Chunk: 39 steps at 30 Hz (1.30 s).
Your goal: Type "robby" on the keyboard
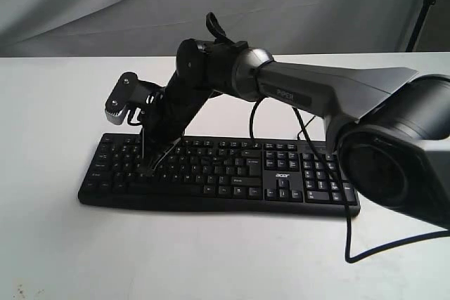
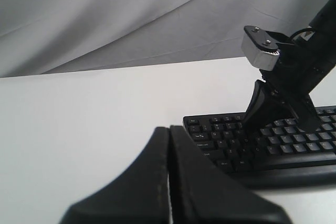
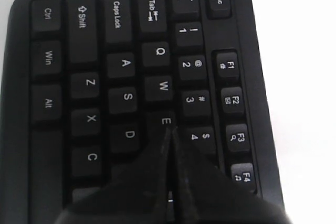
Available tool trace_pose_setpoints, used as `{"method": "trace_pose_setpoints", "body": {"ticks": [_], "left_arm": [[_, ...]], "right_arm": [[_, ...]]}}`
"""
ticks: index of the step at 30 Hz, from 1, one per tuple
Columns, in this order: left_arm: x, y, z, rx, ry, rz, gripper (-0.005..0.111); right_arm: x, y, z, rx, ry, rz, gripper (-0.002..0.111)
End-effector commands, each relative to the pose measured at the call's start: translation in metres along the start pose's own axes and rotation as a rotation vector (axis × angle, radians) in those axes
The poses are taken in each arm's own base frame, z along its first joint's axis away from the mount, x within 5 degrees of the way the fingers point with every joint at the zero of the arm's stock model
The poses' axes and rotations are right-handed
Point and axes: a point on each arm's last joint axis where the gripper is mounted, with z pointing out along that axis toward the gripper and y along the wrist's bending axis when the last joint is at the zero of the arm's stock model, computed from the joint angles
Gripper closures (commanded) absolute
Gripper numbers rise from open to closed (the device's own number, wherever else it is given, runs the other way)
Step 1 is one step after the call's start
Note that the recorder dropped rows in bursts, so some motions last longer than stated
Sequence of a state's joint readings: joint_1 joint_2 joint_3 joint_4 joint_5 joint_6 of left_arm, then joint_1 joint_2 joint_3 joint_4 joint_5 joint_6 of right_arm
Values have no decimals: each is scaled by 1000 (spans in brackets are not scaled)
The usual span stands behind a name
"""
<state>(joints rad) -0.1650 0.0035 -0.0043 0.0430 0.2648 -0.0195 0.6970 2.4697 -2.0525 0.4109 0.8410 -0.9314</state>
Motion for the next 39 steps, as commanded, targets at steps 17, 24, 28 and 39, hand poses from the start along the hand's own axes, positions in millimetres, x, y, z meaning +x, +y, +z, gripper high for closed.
{"method": "trace_pose_setpoints", "body": {"ticks": [17,24,28,39], "left_arm": [[1,0,0,5,-5,3,107],[1,0,0,5,-5,3,107],[1,0,0,5,-5,3,107],[1,0,0,5,-5,3,107]], "right_arm": [[5,2,9,-27,20,-1,108],[-5,1,-12,1,3,-27,108],[-7,1,-22,10,29,-43,108],[16,-15,-36,-17,132,18,108]]}}
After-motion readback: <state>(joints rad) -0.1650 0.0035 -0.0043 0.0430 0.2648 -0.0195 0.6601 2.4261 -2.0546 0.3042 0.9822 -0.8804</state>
